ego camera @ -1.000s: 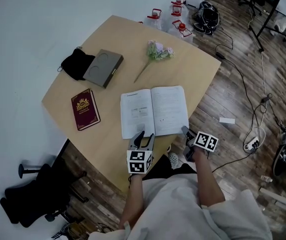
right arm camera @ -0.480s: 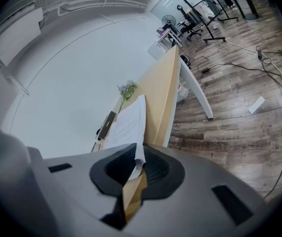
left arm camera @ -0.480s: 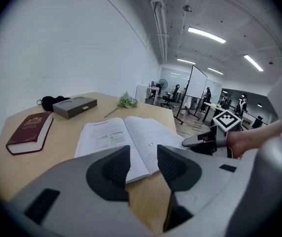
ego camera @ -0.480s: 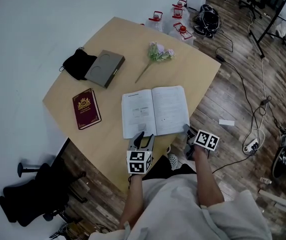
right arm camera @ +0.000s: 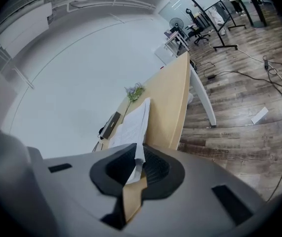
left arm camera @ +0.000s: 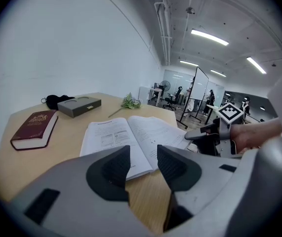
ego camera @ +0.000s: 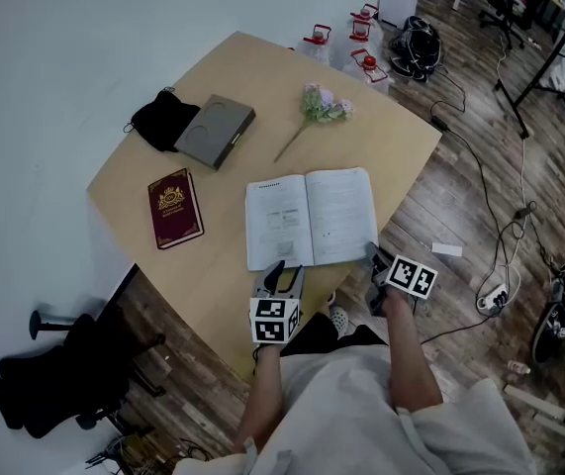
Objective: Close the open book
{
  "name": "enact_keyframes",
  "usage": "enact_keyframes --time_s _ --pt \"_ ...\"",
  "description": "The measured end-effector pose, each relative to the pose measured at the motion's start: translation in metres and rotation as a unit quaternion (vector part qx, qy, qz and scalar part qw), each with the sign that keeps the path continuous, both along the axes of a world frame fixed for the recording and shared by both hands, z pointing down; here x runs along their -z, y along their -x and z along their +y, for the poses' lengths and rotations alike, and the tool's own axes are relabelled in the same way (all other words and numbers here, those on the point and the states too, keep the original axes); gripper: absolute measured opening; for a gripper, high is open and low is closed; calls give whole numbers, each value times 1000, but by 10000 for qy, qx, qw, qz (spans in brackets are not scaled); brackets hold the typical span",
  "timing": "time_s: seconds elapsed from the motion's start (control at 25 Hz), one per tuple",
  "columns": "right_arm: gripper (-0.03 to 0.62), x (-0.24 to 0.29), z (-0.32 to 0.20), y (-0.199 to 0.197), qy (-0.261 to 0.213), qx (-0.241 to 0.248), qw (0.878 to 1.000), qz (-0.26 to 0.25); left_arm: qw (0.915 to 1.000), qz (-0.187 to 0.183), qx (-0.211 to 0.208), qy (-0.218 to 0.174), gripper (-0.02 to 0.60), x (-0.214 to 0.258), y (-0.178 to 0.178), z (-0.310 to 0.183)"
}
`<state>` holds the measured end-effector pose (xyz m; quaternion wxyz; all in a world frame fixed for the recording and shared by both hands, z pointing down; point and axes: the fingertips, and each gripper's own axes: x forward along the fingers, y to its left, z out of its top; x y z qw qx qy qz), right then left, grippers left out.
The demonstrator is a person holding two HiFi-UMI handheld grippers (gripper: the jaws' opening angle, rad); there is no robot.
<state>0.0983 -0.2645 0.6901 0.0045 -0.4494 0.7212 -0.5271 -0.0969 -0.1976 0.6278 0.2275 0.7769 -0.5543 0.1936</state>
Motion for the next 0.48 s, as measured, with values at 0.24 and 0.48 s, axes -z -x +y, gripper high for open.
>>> enact_keyframes --time_s 0.24,0.48 --pt "40 25 -12 3 -372 203 9987 282 9999 30 118 -50 176 3 9 1" --pt "40 50 -27 6 -882 676 9899 880 9998 33 210 -69 176 5 15 3"
